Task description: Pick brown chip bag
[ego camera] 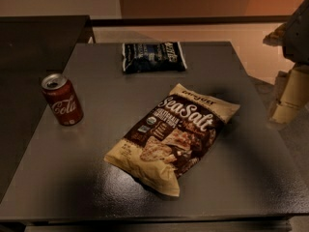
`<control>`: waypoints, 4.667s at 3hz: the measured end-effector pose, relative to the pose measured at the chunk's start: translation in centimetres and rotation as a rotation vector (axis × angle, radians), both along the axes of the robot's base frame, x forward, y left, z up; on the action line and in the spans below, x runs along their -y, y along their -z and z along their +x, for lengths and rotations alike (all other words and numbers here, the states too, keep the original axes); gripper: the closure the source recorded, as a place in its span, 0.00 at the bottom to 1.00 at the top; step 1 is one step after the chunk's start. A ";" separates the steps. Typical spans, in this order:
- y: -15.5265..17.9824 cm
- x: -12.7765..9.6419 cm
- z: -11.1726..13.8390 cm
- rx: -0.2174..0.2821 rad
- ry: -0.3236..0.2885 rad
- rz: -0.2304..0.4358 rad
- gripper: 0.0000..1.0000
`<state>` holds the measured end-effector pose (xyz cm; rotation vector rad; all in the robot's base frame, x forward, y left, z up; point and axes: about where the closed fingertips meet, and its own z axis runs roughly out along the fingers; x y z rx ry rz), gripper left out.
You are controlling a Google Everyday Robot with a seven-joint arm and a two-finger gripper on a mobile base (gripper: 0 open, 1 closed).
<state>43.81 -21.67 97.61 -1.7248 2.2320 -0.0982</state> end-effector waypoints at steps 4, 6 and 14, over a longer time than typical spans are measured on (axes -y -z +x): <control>2.4 -5.8 2.7 -0.014 -0.254 -0.013 0.00; 7.2 -9.1 4.1 -0.088 -0.426 -0.075 0.00; 11.5 -11.7 4.6 -0.155 -0.545 -0.127 0.87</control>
Offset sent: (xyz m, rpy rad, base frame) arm 0.0075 0.0242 -0.0035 -0.0064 -0.0132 0.1347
